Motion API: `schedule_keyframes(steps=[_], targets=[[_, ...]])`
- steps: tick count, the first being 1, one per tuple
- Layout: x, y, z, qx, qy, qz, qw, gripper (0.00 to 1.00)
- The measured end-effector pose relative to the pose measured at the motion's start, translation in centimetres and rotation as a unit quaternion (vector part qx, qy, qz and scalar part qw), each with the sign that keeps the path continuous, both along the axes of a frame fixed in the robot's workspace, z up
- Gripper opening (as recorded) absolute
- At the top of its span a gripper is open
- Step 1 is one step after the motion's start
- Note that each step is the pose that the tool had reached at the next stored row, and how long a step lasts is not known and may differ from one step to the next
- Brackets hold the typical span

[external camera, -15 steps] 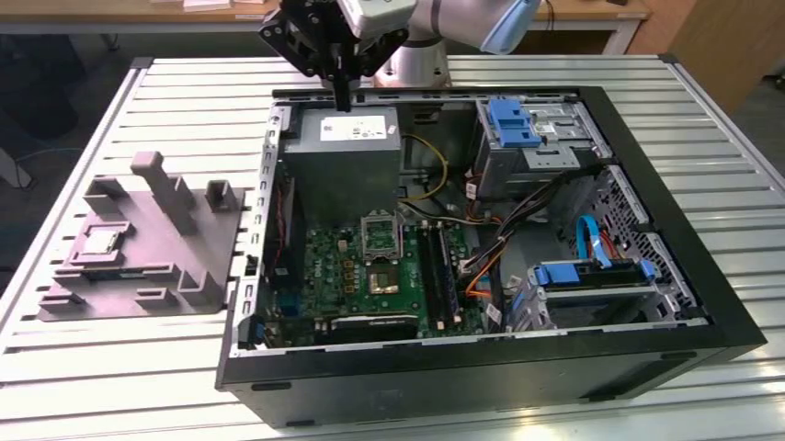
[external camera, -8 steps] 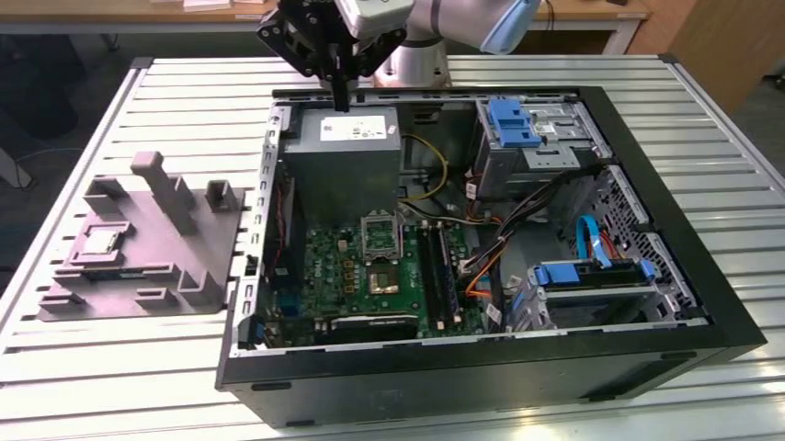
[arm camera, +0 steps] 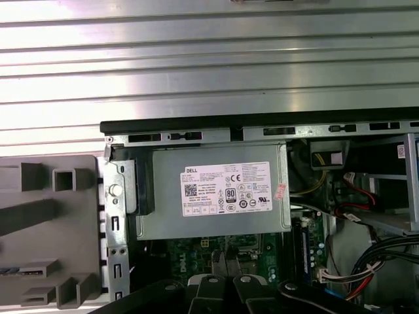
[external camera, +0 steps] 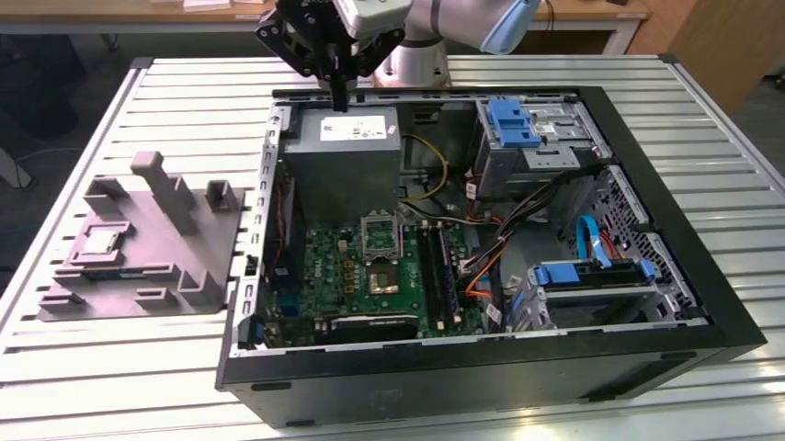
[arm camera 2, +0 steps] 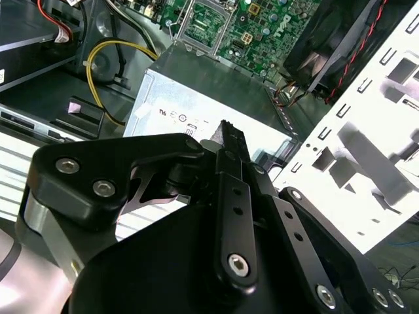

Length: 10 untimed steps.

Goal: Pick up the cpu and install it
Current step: 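Reach for the cpu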

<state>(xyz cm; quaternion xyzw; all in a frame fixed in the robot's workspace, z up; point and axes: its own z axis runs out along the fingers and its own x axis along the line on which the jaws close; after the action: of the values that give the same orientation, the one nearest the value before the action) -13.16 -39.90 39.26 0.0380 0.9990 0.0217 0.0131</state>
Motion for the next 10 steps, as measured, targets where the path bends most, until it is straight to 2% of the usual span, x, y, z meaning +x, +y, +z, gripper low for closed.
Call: schedule_keyframes(steps=[10], targets=[[-0.38,0.0,-0.01,0.0,0.0,0.0,1.0,0.11]])
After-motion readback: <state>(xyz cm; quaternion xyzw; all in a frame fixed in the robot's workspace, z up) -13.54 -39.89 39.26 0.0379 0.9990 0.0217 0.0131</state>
